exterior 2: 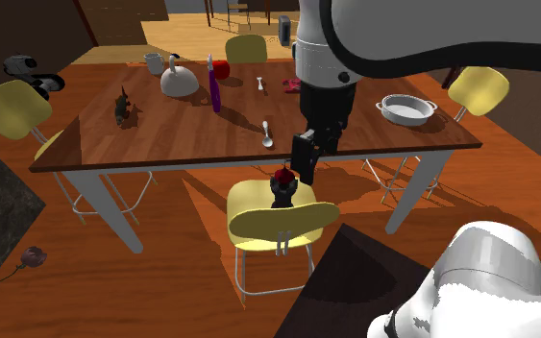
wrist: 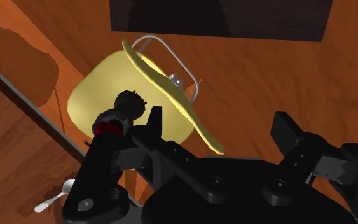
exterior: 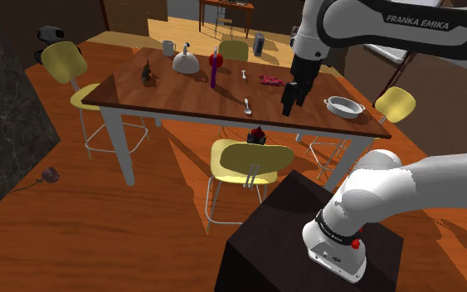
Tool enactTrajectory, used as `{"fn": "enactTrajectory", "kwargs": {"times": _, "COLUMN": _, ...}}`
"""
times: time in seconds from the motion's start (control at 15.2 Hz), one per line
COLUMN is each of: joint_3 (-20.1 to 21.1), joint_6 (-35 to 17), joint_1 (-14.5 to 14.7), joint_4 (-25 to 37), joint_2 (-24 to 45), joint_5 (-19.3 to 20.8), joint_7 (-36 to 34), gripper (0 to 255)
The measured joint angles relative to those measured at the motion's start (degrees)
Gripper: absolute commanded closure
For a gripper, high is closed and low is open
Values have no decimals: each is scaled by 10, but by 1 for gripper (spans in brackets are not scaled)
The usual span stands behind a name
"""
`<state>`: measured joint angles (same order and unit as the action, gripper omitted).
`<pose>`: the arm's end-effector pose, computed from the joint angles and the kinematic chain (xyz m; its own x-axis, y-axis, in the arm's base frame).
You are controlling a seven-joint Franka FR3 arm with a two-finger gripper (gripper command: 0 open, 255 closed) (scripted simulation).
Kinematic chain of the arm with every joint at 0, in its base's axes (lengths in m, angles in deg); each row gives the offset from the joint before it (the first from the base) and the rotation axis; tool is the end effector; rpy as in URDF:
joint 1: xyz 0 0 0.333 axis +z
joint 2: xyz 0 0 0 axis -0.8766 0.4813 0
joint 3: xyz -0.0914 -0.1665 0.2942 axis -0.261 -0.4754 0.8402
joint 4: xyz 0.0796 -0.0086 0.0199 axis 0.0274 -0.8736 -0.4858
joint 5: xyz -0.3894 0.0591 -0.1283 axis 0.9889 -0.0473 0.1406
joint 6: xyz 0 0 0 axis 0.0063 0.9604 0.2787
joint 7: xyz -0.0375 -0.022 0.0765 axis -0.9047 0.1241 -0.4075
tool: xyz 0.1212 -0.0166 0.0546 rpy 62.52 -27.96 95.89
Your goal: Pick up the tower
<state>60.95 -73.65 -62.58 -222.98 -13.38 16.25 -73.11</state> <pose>0.2937 -0.0313 0.5535 0.9983 0.0124 -0.0571 0.0135 -0.9997 0.0187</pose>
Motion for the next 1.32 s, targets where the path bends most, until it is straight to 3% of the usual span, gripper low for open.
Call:
{"fn": "enactTrajectory", "kwargs": {"times": 0.26, "joint_3": -30, "joint_6": -34, "joint_1": 0, "joint_4": -26, "joint_2": 0, "joint_5": 19, "joint_7": 48, "gripper": 0}}
{"fn": "enactTrajectory", "kwargs": {"times": 0.86, "joint_3": -171, "joint_6": -191, "joint_1": 8, "joint_4": -56, "joint_2": 91, "joint_5": 84, "joint_7": 260, "gripper": 0}}
{"fn": "enactTrajectory", "kwargs": {"times": 1.32, "joint_3": -282, "joint_6": -312, "joint_1": 50, "joint_4": -21, "joint_2": 225, "joint_5": 70, "joint_7": 439, "gripper": 0}}
